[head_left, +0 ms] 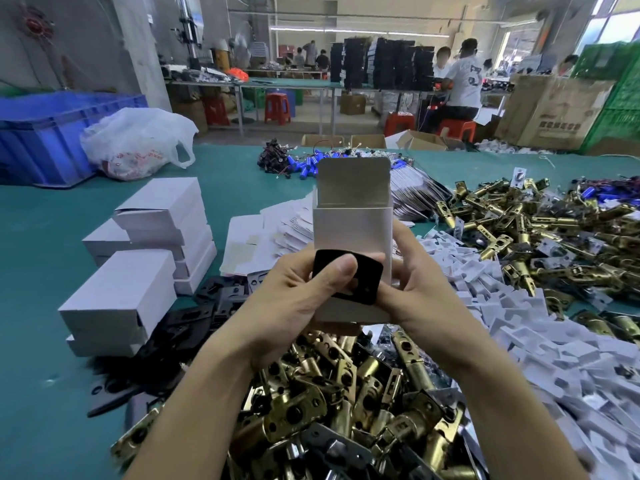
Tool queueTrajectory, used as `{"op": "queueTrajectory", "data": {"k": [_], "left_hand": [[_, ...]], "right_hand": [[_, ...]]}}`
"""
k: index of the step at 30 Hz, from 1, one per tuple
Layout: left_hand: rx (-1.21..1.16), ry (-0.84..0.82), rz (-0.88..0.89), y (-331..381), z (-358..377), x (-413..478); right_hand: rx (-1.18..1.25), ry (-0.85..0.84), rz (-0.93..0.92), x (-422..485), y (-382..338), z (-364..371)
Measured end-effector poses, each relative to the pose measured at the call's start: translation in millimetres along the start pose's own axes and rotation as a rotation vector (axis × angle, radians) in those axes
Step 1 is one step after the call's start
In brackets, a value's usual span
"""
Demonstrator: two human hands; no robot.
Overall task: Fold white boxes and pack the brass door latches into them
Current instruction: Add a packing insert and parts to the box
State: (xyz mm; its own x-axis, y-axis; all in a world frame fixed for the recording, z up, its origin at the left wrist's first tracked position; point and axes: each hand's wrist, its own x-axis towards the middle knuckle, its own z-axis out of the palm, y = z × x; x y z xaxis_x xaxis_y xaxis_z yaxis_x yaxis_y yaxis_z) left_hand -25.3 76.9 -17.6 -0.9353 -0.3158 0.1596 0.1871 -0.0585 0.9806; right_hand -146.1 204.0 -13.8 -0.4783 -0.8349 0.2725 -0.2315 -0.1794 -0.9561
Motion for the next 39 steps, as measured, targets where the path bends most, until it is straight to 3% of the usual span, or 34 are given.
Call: {"op": "queueTrajectory", "data": {"k": [6, 11, 17, 21, 25, 30, 34, 39], "left_hand": [[-0.016, 0.165, -0.019, -8.4, 1.0, 4.5], [-0.024, 0.241, -0.039, -11.7, 1.1, 7.9], [0.002, 0.195, -0.033, -12.3, 4.0, 8.6], [0.057, 0.112, -0.015, -14.6, 1.5, 7.6], [0.164, 0.071, 0.042, -17.6, -1.5, 7.2], [0.164, -0.069, 0.103, -18.1, 3.5, 4.3], [0.234, -0.075, 0.146, -16.9, 4.0, 3.8], [0.232, -0.056, 0.098, -22.6, 0.7, 6.3]], "right_hand": [[-0.204, -0.060, 0.106, -5.3, -4.3, -15.8], [-0.291, 0.158, -0.038, -8.1, -15.6, -18.2], [-0.419, 0.201, -0.168, -4.7, -19.4, -2.3], [-0.303, 0.278, -0.175, -5.8, -22.7, -6.9], [-0.171, 0.455, -0.293, -7.4, -32.3, -22.6], [-0.259, 0.523, -0.336, 3.0, -30.2, -19.7], [-0.247, 0.601, -0.356, 11.4, -31.9, -21.3], [-0.317, 0.541, -0.368, 24.1, -45.7, -25.0]]}}
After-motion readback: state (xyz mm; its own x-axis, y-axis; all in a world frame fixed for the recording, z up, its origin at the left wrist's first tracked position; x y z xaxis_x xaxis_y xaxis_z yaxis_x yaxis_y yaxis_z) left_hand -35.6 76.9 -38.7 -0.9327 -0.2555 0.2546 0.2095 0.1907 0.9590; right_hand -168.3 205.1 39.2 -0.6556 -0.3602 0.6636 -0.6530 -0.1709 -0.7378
